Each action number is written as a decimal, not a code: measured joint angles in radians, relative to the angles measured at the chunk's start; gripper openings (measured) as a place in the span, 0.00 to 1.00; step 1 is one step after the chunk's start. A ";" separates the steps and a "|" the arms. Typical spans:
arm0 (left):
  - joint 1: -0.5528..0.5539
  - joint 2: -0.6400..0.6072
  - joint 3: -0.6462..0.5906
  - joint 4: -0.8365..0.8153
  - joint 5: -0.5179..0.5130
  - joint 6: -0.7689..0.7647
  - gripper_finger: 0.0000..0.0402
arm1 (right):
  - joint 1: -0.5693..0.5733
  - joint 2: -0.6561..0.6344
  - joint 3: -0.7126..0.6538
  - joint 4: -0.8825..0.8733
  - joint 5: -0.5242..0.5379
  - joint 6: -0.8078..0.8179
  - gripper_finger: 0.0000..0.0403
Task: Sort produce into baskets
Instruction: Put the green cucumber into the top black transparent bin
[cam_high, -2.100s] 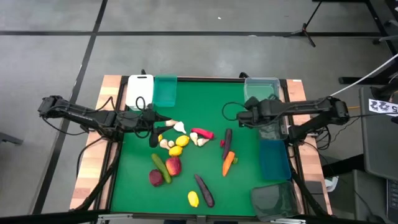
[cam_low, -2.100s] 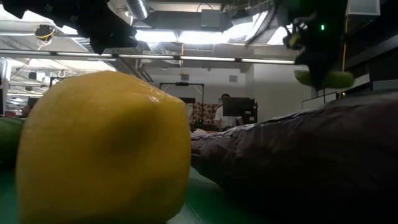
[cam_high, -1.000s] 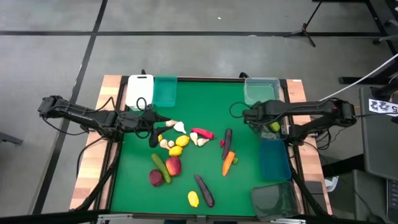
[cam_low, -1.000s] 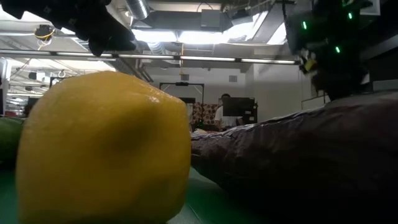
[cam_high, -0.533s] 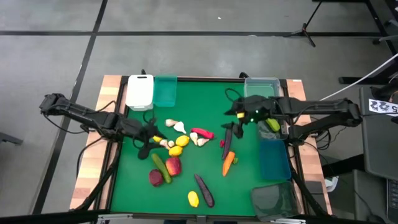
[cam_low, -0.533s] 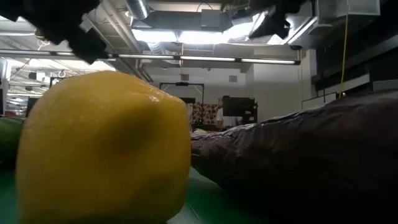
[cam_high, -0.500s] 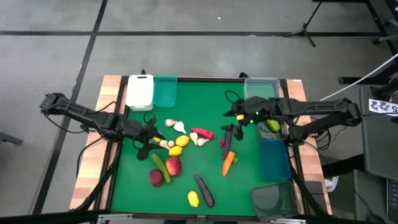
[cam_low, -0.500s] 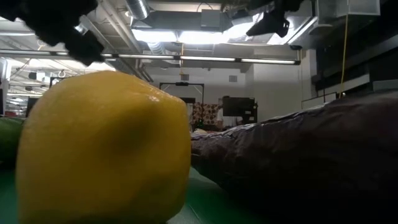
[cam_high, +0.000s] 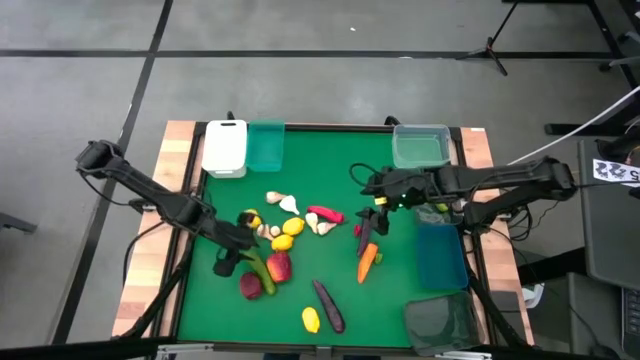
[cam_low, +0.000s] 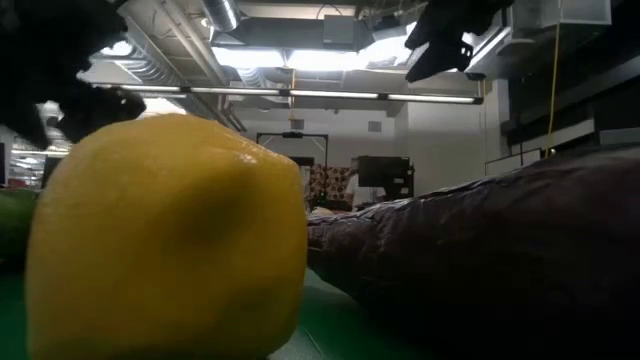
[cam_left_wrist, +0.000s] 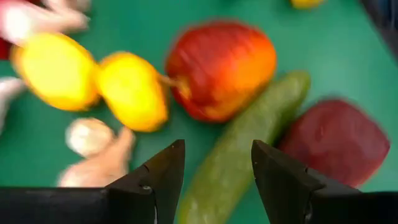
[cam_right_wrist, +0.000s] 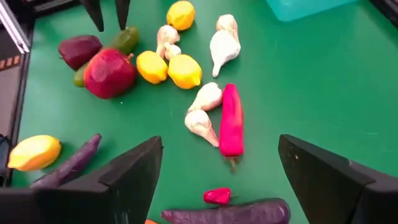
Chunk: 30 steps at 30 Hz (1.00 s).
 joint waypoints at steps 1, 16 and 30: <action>-0.006 0.022 0.000 0.002 0.000 0.011 0.45 | 0.000 0.008 0.000 -0.002 0.000 0.000 0.79; -0.009 0.218 0.004 0.100 0.189 0.090 0.45 | 0.000 0.089 0.000 -0.003 0.000 -0.010 0.79; 0.064 0.251 0.005 0.099 0.209 0.115 0.33 | 0.000 0.092 0.000 -0.003 0.008 -0.024 0.79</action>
